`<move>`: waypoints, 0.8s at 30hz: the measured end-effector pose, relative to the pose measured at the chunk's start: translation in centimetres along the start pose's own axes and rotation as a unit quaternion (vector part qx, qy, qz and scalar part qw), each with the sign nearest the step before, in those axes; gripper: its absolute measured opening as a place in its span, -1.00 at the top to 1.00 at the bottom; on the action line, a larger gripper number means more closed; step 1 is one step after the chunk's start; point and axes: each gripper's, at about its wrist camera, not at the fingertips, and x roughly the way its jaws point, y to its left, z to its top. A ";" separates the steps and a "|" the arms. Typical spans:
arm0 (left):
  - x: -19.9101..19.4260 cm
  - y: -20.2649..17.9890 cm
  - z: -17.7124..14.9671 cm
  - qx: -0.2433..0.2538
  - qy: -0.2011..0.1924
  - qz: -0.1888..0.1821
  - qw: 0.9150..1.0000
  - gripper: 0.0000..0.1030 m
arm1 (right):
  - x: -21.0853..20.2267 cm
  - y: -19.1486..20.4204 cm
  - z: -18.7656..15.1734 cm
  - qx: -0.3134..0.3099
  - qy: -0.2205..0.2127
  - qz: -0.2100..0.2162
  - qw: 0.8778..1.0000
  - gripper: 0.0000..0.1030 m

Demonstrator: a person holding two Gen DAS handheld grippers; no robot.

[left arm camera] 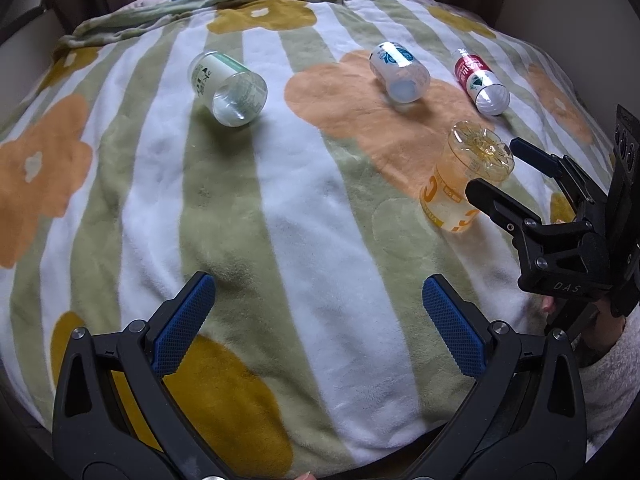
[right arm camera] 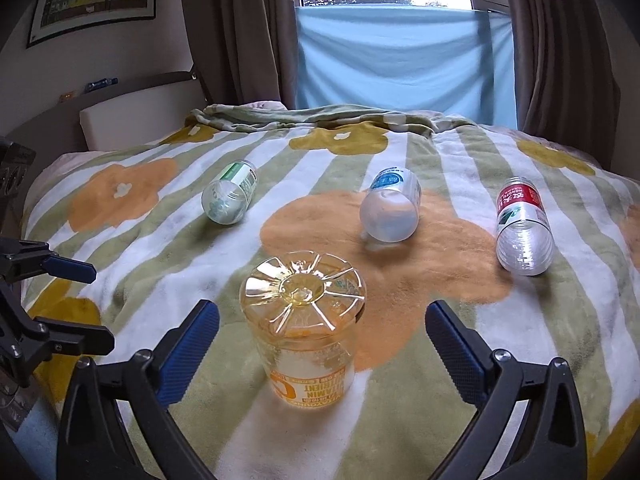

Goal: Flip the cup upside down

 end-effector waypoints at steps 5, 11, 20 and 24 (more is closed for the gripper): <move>-2.9 -0.7 0.4 0.004 -0.031 0.005 0.999 -1.00 | -3.8 0.5 1.9 -0.011 -0.004 0.004 1.000 -1.00; -9.2 -0.7 2.1 -0.014 -0.124 0.020 0.992 -1.00 | -11.0 1.0 6.4 -0.015 -0.054 -0.048 0.997 -1.00; -17.4 -2.7 0.4 -0.043 -0.326 0.055 0.943 -1.00 | -17.8 3.0 8.4 0.009 -0.149 -0.169 0.974 -1.00; -18.1 -3.7 -0.7 -0.029 -0.349 0.077 0.934 -1.00 | -18.3 2.6 7.5 0.018 -0.158 -0.180 0.971 -1.00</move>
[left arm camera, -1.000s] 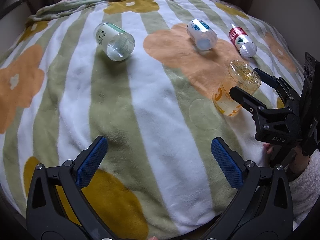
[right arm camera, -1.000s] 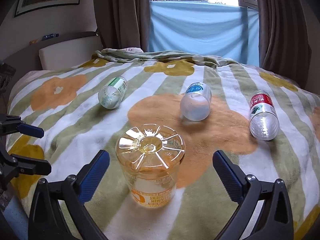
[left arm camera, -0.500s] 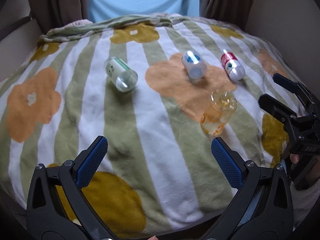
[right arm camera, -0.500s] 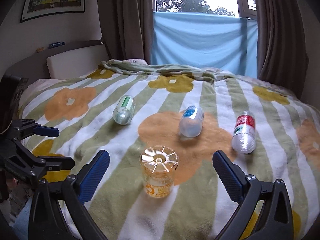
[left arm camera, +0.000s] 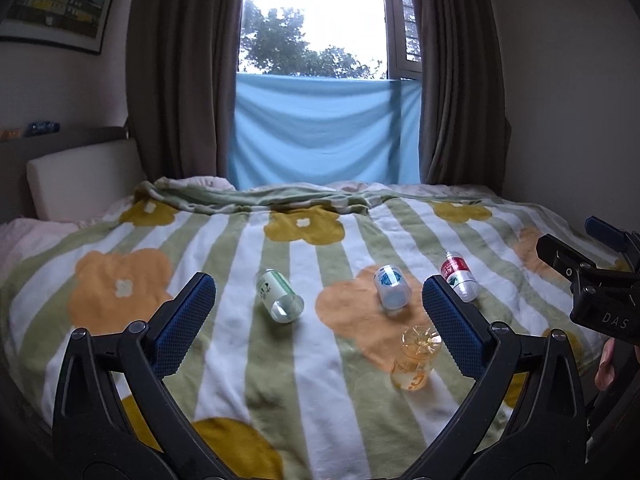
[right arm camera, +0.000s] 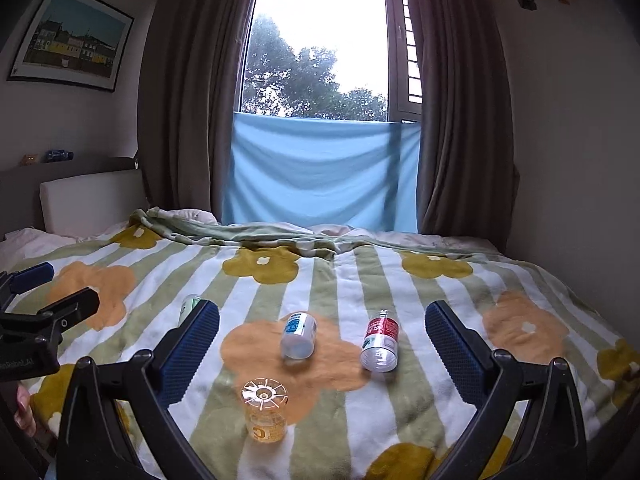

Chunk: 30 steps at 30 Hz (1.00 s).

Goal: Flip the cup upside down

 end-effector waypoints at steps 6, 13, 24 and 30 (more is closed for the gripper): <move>-0.9 0.4 -0.1 -0.007 -0.010 0.005 1.000 -1.00 | -0.3 -0.2 -0.6 -0.005 -0.004 -0.009 1.000 -1.00; -1.3 0.6 -0.5 -0.009 -0.016 0.011 1.000 -1.00 | -0.3 -0.4 -0.8 0.004 -0.001 -0.007 1.000 -1.00; -1.5 0.9 -0.6 -0.014 -0.019 0.016 1.000 -1.00 | -0.3 -0.7 -0.9 0.004 -0.002 -0.010 1.000 -1.00; -1.6 0.9 -0.5 -0.013 -0.023 0.016 1.000 -1.00 | -0.3 -0.8 -0.9 0.008 0.000 -0.006 1.000 -1.00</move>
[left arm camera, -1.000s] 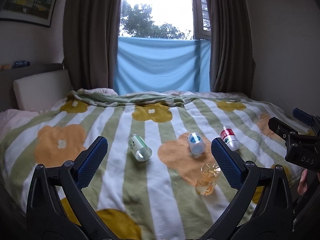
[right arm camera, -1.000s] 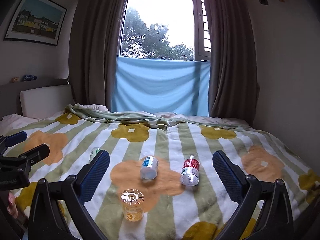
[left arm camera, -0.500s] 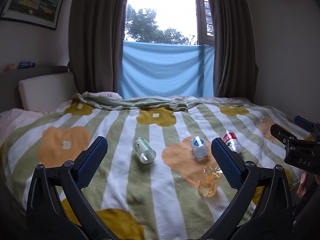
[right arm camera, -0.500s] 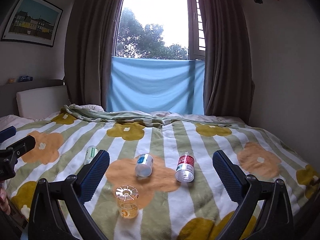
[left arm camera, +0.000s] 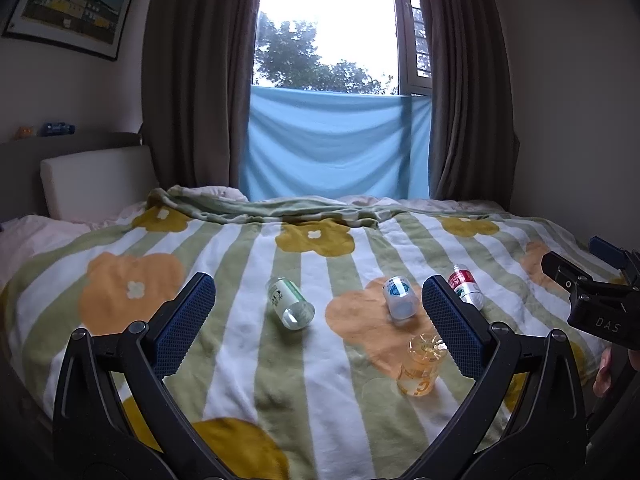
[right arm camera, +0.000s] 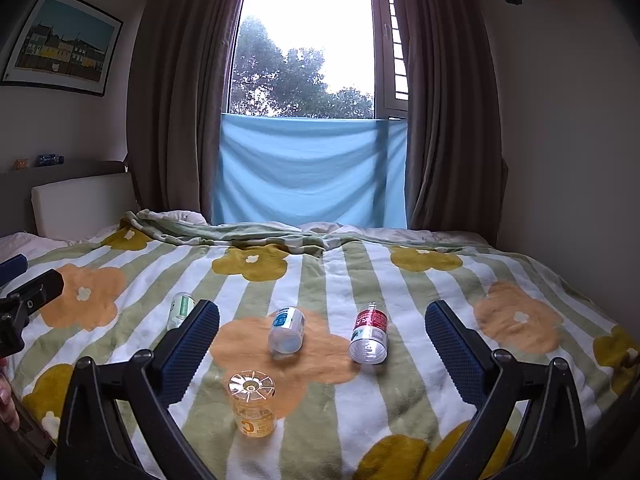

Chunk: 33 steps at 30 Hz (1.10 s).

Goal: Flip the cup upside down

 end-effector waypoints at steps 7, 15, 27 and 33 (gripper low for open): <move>0.1 -0.2 0.0 0.000 0.000 -0.001 1.000 -1.00 | 0.1 -0.1 -0.1 0.002 0.001 0.001 1.000 -1.00; 0.2 -0.5 0.1 0.002 0.000 -0.003 1.000 -1.00 | 0.0 -0.1 -0.1 0.003 0.001 0.001 1.000 -1.00; 0.5 -1.1 0.2 0.004 0.000 -0.009 1.000 -1.00 | 0.1 0.0 -0.2 0.005 0.003 0.001 1.000 -1.00; 0.6 -1.3 0.2 0.004 -0.001 -0.008 1.000 -1.00 | 0.0 0.3 -0.3 0.008 0.002 0.004 1.000 -1.00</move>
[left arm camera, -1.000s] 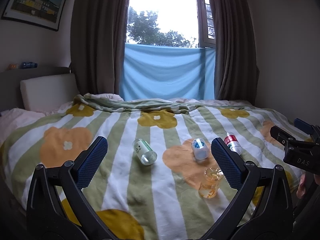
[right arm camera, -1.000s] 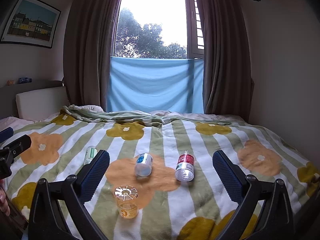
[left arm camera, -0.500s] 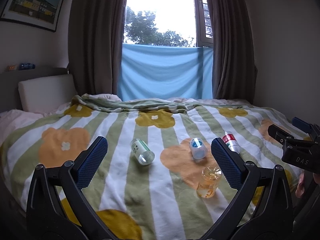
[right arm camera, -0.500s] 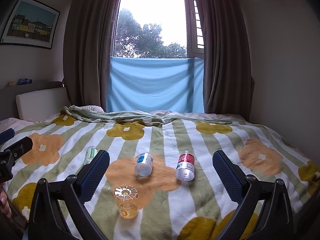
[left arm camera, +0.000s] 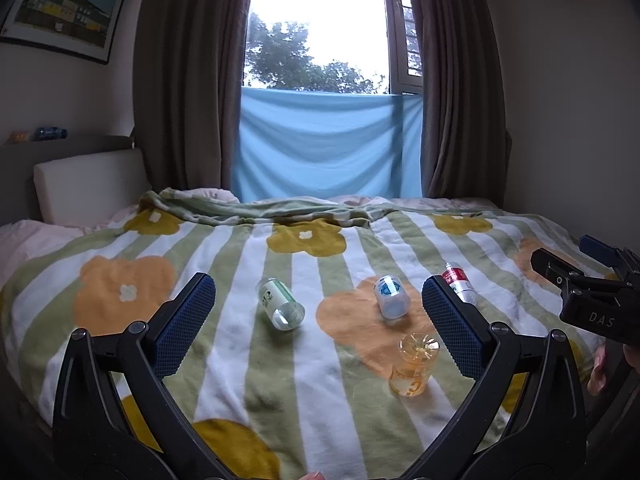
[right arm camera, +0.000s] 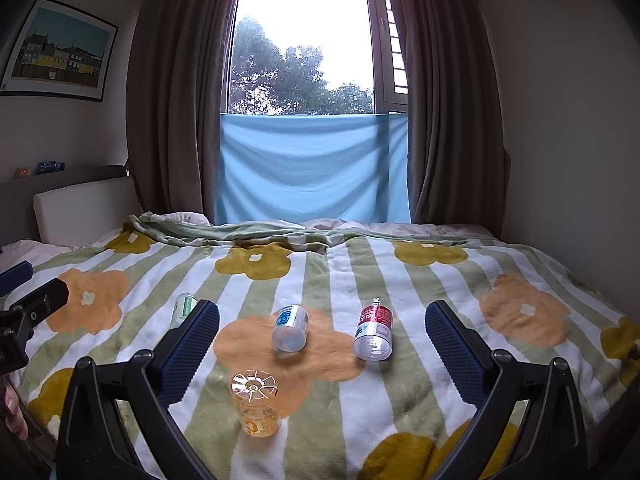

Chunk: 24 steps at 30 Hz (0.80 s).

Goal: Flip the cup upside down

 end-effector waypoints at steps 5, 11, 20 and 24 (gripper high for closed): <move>0.1 -0.2 0.0 0.003 -0.007 0.007 1.000 -1.00 | 0.0 0.0 0.0 0.000 0.000 0.000 1.000 -1.00; -0.3 -0.2 -0.5 0.018 -0.011 0.018 1.000 -1.00 | -0.1 -0.1 -0.1 0.002 0.001 0.001 1.000 -1.00; -0.1 0.2 -0.9 0.013 -0.005 0.010 1.000 -1.00 | -0.2 0.1 0.0 0.004 0.003 0.003 1.000 -1.00; -0.3 0.0 -0.9 0.018 -0.010 0.011 1.000 -1.00 | 0.0 0.0 0.3 0.005 0.005 0.002 1.000 -1.00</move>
